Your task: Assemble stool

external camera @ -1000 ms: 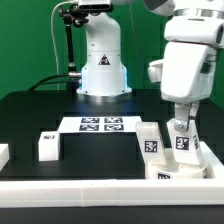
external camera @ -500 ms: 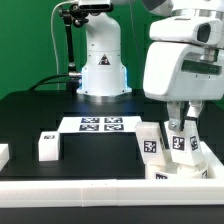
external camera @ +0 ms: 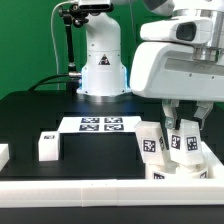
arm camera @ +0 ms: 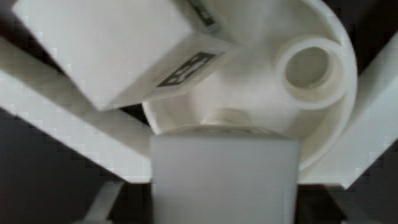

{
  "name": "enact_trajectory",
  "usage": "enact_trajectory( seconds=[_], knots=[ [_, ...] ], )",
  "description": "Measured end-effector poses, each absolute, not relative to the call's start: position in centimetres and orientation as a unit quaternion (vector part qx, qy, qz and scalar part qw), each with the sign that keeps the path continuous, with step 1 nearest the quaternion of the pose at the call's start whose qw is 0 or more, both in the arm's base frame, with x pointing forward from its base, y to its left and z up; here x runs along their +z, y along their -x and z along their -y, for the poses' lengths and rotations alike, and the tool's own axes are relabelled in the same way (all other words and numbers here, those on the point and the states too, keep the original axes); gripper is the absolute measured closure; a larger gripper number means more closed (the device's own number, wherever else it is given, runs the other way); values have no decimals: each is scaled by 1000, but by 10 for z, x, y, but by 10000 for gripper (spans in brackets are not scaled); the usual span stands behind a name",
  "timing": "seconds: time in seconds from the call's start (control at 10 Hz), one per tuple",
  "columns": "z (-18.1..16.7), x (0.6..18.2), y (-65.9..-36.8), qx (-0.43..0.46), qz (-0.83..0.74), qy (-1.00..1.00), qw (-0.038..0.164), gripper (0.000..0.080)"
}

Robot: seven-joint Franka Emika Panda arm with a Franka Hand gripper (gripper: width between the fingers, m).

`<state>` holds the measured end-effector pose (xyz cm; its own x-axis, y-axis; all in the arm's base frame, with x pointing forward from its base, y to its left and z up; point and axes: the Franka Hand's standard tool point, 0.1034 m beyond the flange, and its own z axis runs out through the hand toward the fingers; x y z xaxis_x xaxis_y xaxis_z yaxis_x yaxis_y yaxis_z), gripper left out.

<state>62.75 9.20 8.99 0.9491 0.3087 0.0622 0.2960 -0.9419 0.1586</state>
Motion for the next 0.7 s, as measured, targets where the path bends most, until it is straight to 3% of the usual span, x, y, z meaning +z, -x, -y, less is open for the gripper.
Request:
enact_trajectory(
  seconds=[0.2,0.4,0.7],
  knots=[
    [-93,90,-629,17,-56,-996,63,452],
    [-92,89,-633,-2,27,-999,36,453],
    [-94,89,-634,1,120,-992,30,453]
  ],
)
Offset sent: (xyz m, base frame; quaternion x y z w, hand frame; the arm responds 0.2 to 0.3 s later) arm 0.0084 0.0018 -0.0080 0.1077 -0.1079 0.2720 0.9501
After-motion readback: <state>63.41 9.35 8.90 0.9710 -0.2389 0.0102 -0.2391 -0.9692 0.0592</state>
